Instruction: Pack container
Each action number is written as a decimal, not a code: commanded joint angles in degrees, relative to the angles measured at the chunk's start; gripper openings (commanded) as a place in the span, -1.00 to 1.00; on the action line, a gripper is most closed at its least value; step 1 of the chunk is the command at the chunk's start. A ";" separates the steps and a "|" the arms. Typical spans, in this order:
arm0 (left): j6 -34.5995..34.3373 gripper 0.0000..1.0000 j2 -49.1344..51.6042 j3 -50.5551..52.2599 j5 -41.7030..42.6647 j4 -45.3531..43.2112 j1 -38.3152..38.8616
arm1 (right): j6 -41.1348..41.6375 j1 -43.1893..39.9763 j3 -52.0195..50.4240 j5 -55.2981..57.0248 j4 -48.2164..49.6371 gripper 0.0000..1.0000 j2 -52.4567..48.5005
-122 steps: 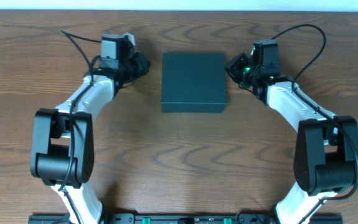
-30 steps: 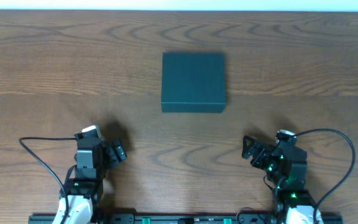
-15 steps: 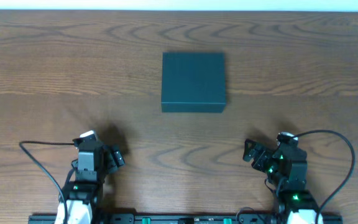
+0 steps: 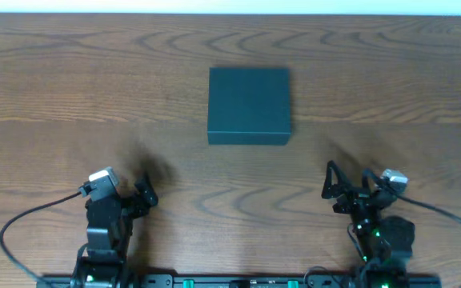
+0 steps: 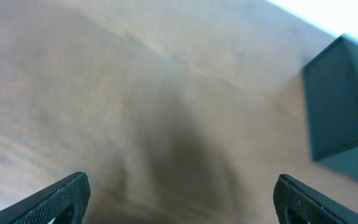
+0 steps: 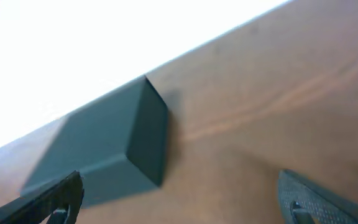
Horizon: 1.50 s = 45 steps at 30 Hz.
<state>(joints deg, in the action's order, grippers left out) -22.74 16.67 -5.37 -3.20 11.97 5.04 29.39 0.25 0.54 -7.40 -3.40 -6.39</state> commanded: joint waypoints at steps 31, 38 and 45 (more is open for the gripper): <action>-0.57 0.91 -16.46 2.10 0.02 -0.87 0.24 | 0.57 -0.59 -0.22 0.55 -0.11 0.98 6.08; -0.57 0.91 -16.46 2.10 0.04 -0.87 0.24 | 0.57 -0.59 -0.22 0.55 -0.11 0.99 6.08; -0.57 0.91 -16.46 2.10 0.02 -0.87 0.24 | 0.57 -0.59 -0.22 0.55 -0.11 0.98 6.08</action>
<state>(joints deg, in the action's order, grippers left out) -22.74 0.73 -5.13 -3.20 10.92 5.04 29.39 0.12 0.54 -7.40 -3.38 -0.84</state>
